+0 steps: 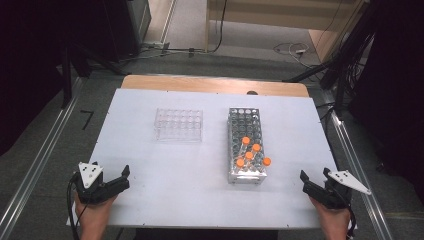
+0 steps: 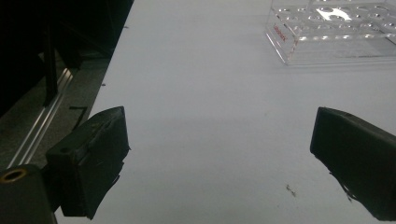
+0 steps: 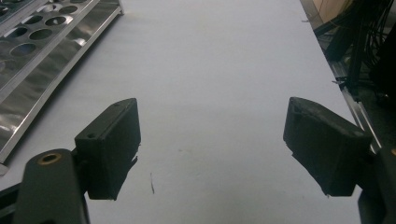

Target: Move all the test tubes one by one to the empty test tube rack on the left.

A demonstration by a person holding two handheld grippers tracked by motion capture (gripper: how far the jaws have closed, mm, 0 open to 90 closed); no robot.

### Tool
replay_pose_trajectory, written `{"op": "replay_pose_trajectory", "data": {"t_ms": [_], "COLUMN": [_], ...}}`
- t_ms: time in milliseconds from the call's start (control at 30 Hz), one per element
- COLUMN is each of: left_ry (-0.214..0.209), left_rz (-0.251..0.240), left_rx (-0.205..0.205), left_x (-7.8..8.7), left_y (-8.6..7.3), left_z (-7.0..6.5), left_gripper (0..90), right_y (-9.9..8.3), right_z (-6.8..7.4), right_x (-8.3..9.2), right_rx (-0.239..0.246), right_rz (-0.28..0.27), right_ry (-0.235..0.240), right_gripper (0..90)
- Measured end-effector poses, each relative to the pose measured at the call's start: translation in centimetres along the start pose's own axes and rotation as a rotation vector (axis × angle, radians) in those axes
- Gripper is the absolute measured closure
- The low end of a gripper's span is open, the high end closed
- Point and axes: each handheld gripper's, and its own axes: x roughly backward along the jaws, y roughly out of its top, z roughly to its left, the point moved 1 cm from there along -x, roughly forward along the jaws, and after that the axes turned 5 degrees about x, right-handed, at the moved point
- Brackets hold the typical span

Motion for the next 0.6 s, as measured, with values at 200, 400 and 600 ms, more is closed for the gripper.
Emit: {"op": "replay_pose_trajectory", "data": {"t_ms": [200,400,600], "left_ry": [-0.003,-0.005,-0.006], "left_rz": [-0.002,-0.003,-0.002], "left_rx": [0.001,0.001,0.004], "left_x": [-0.02,-0.05,-0.04], "left_y": [-0.03,-0.03,-0.03], "left_z": [-0.07,-0.10,-0.05], "left_gripper": [4.8,4.7,4.7], "right_y": [0.06,0.17,0.32], "right_z": [0.23,0.57,1.03], "right_x": [0.11,0.15,0.23], "right_rx": [0.005,0.002,0.013], "right_rz": [-0.008,-0.007,-0.015], "right_ry": [0.005,0.015,0.027], "right_gripper": [17.5,17.6,17.9]}}
